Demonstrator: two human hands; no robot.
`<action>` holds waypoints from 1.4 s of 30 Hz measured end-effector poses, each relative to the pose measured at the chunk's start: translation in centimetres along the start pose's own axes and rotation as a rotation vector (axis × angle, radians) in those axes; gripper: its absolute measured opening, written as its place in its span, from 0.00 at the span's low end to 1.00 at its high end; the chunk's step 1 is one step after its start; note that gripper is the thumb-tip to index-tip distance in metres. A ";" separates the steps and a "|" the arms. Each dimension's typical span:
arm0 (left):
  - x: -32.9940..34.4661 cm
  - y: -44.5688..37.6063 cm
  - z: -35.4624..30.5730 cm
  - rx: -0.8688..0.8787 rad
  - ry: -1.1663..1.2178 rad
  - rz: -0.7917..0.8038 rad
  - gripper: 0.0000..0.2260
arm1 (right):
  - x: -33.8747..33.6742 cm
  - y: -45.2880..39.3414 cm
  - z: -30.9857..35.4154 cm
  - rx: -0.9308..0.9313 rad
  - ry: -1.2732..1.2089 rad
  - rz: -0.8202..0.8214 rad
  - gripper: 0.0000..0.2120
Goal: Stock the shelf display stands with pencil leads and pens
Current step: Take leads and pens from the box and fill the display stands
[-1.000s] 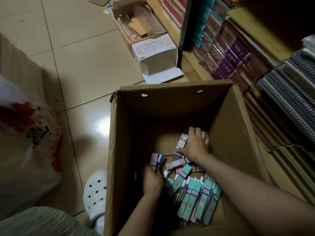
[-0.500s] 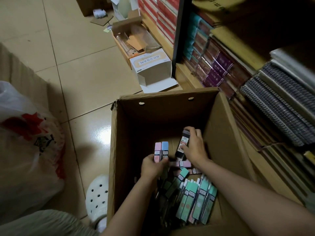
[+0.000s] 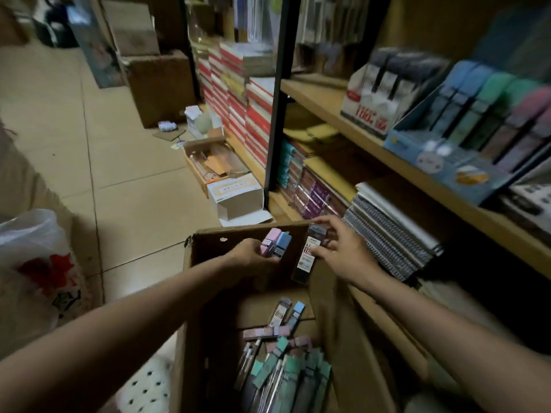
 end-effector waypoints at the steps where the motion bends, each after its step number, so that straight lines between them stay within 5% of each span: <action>1: -0.4 0.5 -2.2 0.044 0.002 0.010 0.13 | -2.0 0.4 1.8 -0.029 0.016 -0.028 0.24; 4: -0.5 2.4 -8.6 0.244 0.067 0.021 0.07 | -7.7 1.5 5.8 -0.075 0.041 -0.138 0.22; 8: 0.9 5.0 -15.3 0.449 0.097 0.101 0.10 | -13.3 2.6 8.9 -0.095 0.086 -0.266 0.17; 14: 1.0 7.3 -21.8 0.591 0.134 0.143 0.11 | -20.2 3.6 12.8 -0.122 0.160 -0.453 0.17; 28: -2.7 5.0 -27.2 0.563 0.290 0.098 0.09 | -29.3 -3.0 22.0 -0.248 0.428 -0.737 0.15; 42: -2.3 2.8 -27.7 0.559 0.303 0.093 0.11 | -27.1 -9.9 20.6 -0.215 0.657 -0.608 0.12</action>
Point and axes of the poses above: each hand's wrist, its own y-axis away from the middle knuckle, its own x-axis out of the palm, z = x × y, the point moved 9 cm from there along -y, towards the middle knuckle, and after that the axes turned 2 degrees about z, right-handed, at the moved point
